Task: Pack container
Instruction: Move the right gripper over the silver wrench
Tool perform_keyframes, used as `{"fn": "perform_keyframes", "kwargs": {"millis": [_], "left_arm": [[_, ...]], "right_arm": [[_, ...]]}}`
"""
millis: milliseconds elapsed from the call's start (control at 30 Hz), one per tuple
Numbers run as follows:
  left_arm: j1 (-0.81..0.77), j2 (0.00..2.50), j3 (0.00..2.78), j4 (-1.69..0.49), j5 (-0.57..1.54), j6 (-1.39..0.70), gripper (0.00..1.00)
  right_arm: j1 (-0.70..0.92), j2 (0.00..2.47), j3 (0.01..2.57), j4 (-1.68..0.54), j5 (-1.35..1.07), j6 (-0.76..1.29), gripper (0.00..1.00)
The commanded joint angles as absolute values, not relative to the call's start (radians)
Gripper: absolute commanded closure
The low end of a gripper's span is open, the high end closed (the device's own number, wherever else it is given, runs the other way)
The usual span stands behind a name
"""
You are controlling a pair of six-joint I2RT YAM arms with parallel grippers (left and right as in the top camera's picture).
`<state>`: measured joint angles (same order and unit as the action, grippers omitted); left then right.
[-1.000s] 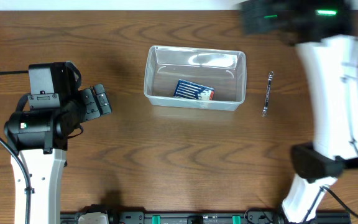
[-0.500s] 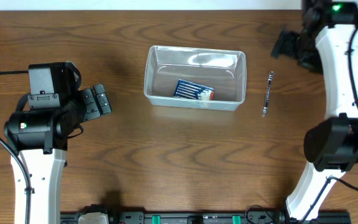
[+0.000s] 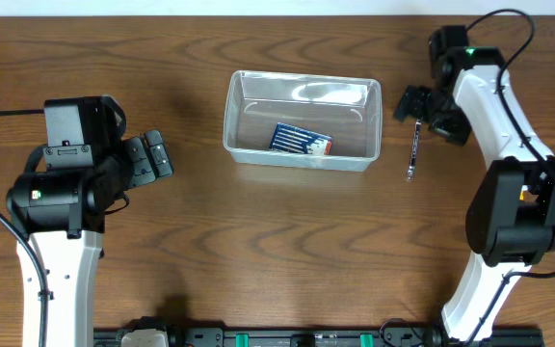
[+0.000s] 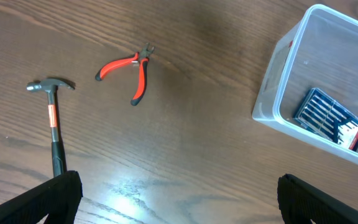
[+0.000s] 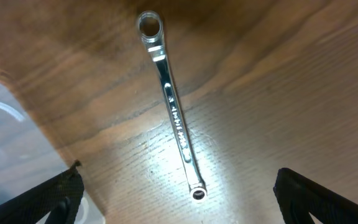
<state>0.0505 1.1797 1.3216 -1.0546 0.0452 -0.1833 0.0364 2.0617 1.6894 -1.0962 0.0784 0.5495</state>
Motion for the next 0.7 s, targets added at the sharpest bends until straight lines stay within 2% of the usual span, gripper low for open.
{"fn": "perform_keyframes", "kwargs": {"millis": [0,400,667], "left_arm": [[0.054,1.167,1.338,-1.058,0.033,-0.178,0.02],[0.054,1.167,1.338,-1.062,0.033,-0.178,0.02],[0.054,1.167,1.338,-1.062,0.033,-0.178,0.01]], "right_arm": [[0.051,2.054,1.634,-1.058,0.078,0.578,0.01],[0.05,2.054,1.475,-0.919,0.078,0.583,0.01],[0.049,2.054,1.452,-0.904,0.093,0.584,0.01]]}}
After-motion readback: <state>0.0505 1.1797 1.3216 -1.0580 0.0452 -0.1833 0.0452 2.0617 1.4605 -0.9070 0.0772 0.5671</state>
